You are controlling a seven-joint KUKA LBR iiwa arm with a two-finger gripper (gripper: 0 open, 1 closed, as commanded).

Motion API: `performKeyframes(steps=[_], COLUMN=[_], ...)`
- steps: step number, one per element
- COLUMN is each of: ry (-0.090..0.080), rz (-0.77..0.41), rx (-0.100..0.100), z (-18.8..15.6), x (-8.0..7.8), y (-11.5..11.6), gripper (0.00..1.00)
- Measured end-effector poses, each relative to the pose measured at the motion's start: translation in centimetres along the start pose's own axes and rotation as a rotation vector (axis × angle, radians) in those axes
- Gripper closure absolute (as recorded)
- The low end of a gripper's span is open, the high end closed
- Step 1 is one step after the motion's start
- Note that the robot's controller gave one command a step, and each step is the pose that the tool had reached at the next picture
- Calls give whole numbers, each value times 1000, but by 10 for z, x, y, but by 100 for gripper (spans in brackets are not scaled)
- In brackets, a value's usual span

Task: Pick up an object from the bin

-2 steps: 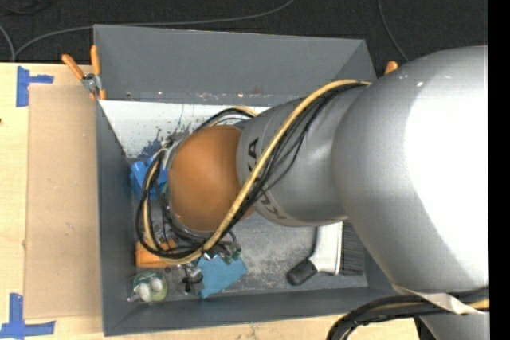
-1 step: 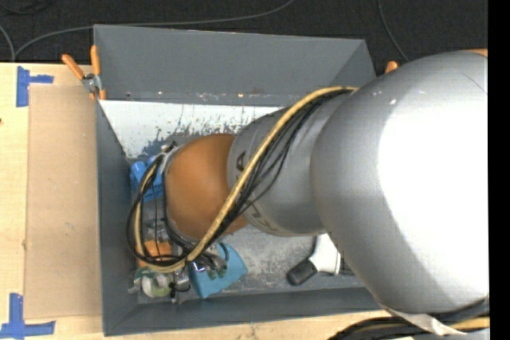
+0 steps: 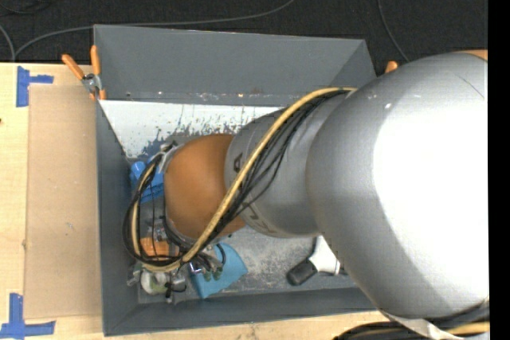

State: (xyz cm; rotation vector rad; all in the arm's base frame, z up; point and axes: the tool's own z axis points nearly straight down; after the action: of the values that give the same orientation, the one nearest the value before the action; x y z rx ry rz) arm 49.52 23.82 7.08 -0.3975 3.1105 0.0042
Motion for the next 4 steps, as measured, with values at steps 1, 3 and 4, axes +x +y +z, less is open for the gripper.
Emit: performKeyframes(steps=[1,3,4], ry=[3,9,13], rz=[-39,-52,-104], rx=[2,2,2], z=[2,-98,-124], x=[5,17,2], y=[8,3,2], gripper=[100,100,100])
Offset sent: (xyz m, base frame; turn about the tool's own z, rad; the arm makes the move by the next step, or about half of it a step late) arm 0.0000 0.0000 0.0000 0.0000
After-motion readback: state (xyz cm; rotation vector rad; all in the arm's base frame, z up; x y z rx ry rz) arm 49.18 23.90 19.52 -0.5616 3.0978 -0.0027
